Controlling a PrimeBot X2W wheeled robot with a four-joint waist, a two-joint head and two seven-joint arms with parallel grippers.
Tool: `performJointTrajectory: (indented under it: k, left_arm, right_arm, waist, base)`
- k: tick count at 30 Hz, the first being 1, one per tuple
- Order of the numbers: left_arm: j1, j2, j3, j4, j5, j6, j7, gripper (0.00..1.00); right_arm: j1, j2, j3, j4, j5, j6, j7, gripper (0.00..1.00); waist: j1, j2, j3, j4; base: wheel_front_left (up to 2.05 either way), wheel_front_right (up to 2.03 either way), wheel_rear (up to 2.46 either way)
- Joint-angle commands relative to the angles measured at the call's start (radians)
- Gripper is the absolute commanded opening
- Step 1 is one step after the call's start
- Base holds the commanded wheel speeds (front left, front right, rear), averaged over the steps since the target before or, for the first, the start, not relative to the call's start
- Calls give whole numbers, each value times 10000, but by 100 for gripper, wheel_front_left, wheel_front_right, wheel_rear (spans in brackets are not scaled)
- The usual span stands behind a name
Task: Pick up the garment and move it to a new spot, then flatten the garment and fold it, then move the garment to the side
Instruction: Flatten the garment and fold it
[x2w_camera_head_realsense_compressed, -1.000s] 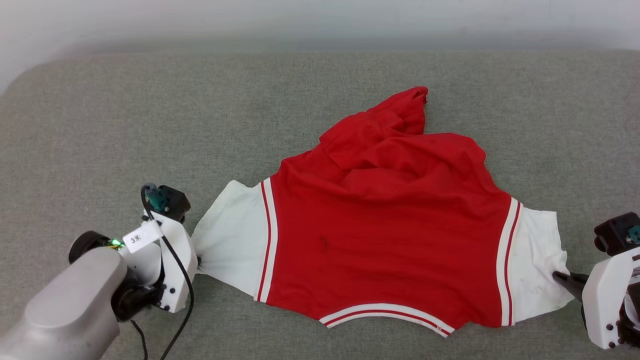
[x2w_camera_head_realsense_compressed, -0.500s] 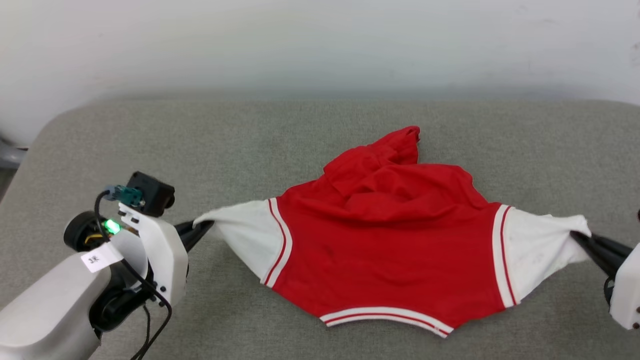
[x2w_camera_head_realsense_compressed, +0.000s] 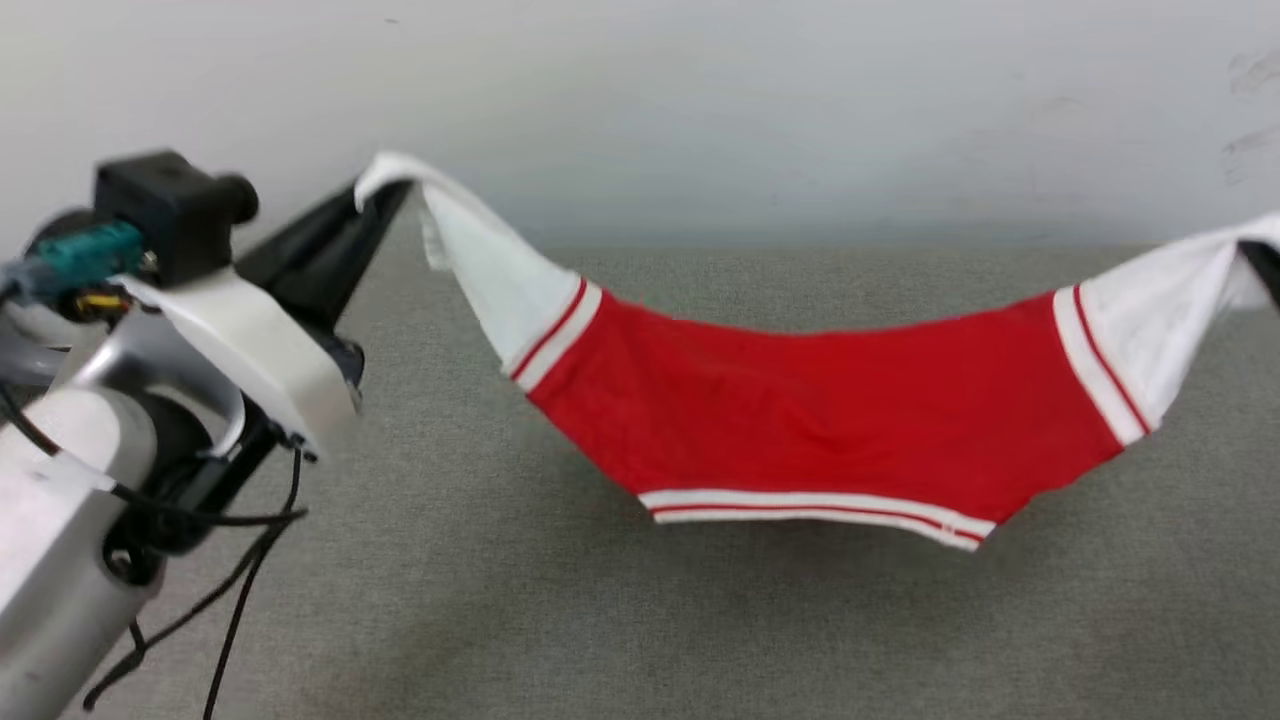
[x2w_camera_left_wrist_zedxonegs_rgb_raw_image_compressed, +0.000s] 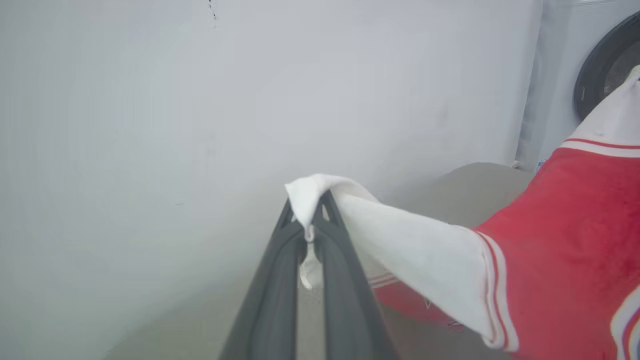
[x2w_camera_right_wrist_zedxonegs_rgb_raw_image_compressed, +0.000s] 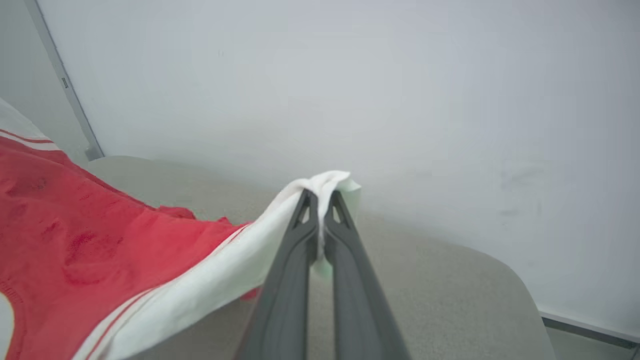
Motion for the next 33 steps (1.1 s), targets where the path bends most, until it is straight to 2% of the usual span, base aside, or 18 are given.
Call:
performJointTrajectory:
  k: [1,5,11,12,21,33]
  left_arm:
    - [-282,-61,118,-145,66,86,-116,0]
    - [-1023,-328,340,-299,406,213,-333,0]
    - [-2370,-948,374,60,773,122,-357,0]
    - [-3126,-1274,446,484,817,-11,-354,0]
    - [-5769,-2146,641,2768,1228,-467,-567,0]
    - [-9524,-2921,931,6128,1945,-1069,-1394,0]
  right_arm:
    - [-319,131,-113,-135,-66,-8,-53,0]
    - [-1129,304,-217,-431,-209,-8,-123,0]
    - [-2526,427,62,-390,-466,-8,26,0]
    - [-3349,396,325,-85,-609,-8,22,0]
    - [-6897,505,1464,1776,-1521,-8,-308,0]
    - [-11655,892,2816,5289,-2659,-8,-1656,0]
  waist:
    - [0,0,-21,-16]
    - [0,0,-37,-51]
    - [0,0,173,-111]
    - [0,0,534,-162]
    - [0,0,2139,-321]
    - [0,0,4231,-419]
  base:
    - [0,0,0]
    - [0,0,0]
    - [0,0,0]
    - [0,0,0]
    - [0,0,0]
    - [0,0,0]
